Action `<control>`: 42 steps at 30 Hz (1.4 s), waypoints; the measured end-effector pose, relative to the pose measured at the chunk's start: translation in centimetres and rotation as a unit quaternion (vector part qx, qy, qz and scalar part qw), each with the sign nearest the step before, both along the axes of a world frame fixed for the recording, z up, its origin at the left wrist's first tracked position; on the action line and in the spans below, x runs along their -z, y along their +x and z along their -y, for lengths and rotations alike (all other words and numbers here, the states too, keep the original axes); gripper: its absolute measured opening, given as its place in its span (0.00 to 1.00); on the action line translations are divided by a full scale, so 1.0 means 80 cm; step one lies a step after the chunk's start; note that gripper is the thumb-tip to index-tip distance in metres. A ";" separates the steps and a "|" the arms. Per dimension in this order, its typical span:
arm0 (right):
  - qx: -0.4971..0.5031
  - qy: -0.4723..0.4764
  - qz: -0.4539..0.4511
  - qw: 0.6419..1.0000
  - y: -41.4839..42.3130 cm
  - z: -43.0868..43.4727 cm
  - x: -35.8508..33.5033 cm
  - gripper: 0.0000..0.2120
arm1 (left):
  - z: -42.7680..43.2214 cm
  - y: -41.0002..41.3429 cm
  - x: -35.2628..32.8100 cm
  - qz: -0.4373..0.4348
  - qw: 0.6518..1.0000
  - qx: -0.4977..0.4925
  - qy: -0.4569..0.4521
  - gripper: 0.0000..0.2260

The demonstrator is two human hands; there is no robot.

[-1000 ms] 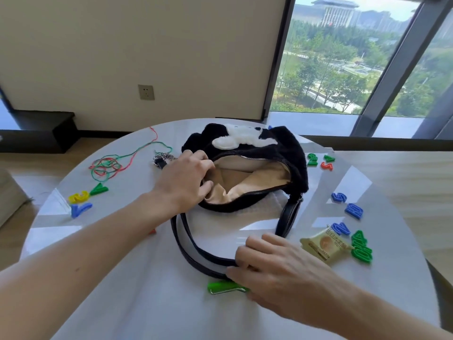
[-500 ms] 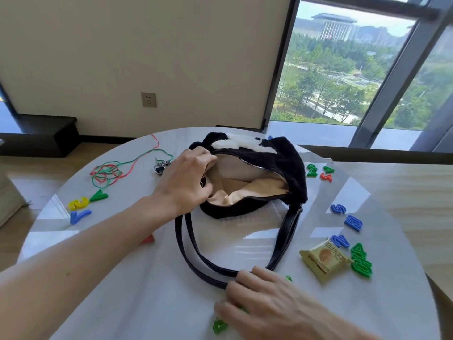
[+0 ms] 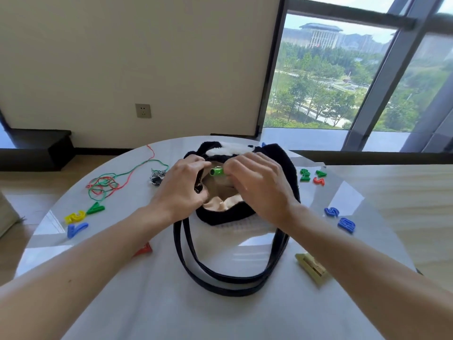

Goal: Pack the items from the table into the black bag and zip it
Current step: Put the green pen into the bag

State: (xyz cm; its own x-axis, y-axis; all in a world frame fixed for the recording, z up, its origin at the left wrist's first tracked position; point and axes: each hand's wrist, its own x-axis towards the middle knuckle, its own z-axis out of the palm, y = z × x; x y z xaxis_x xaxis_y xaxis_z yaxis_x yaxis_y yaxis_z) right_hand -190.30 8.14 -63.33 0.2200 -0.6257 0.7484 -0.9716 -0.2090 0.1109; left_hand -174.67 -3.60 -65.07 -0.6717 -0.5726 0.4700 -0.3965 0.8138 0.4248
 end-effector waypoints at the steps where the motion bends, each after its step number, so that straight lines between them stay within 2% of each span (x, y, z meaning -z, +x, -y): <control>1: 0.005 0.030 -0.050 0.998 -0.005 0.012 0.005 0.04 | 0.000 0.001 -0.002 0.001 1.000 0.001 0.000 0.25; 4: 0.012 0.097 -0.134 0.986 -0.007 0.037 0.011 0.05 | 0.000 0.003 -0.005 0.002 1.000 0.001 0.000 0.26; 11: -0.016 0.123 -0.054 0.991 -0.001 0.048 -0.002 0.06 | 0.004 0.006 -0.017 -0.013 1.000 0.002 0.015 0.25; 14: -0.044 0.048 0.058 0.996 0.006 0.044 -0.005 0.05 | 0.003 0.006 -0.022 -0.017 1.000 0.003 0.014 0.23; 16: -0.071 0.032 0.128 0.989 0.009 0.042 -0.005 0.05 | 0.005 0.006 -0.026 -0.020 1.000 0.005 0.014 0.23; 19: -0.099 0.039 0.227 0.968 0.014 0.037 -0.005 0.05 | 0.004 0.005 -0.029 -0.022 1.000 0.004 0.018 0.18; 21: -0.123 0.000 0.296 0.947 0.020 0.037 -0.009 0.06 | 0.004 0.005 -0.027 -0.029 0.999 0.008 0.021 0.14; 24: -0.137 -0.014 0.348 0.927 0.024 0.039 -0.008 0.07 | 0.006 0.005 -0.026 -0.032 0.999 0.008 0.028 0.15; 26: -0.105 0.034 0.303 0.947 0.014 0.037 0.005 0.08 | 0.007 0.005 -0.027 -0.034 0.999 0.002 0.029 0.15; 29: 0.000 0.135 0.079 0.988 -0.012 0.035 0.019 0.07 | 0.008 0.002 -0.025 -0.021 0.999 -0.005 0.026 0.26; 30: 0.053 0.171 0.006 0.984 -0.017 0.038 0.020 0.08 | 0.007 0.001 -0.023 -0.020 0.999 -0.005 0.025 0.26; 32: 0.141 0.223 -0.074 0.962 -0.016 0.043 0.021 0.10 | 0.004 -0.002 -0.022 -0.014 1.000 -0.002 0.018 0.26; 34: 0.158 0.253 -0.087 0.950 -0.007 0.042 0.019 0.11 | 0.003 -0.003 -0.020 -0.002 1.000 0.011 0.013 0.27; 37: 0.123 0.222 -0.030 0.967 -0.002 0.019 0.006 0.09 | 0.001 0.000 -0.016 0.043 0.999 0.010 0.003 0.26; 40: 0.110 0.152 0.062 0.980 -0.013 -0.021 -0.007 0.09 | -0.016 0.005 -0.011 0.067 0.987 -0.015 -0.148 0.21; 42: 0.105 0.148 0.106 0.978 -0.018 -0.051 -0.006 0.09 | -0.039 0.009 -0.001 0.041 0.973 0.072 -0.216 0.12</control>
State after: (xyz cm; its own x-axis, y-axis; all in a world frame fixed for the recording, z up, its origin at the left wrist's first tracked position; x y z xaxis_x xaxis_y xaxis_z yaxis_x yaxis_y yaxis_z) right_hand -191.74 12.23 -62.83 -0.0778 -0.8362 0.5428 -0.9911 0.0057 -0.1333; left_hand -173.96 -0.49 -65.00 -0.7755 -0.2303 0.5879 -0.2832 0.9591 0.0021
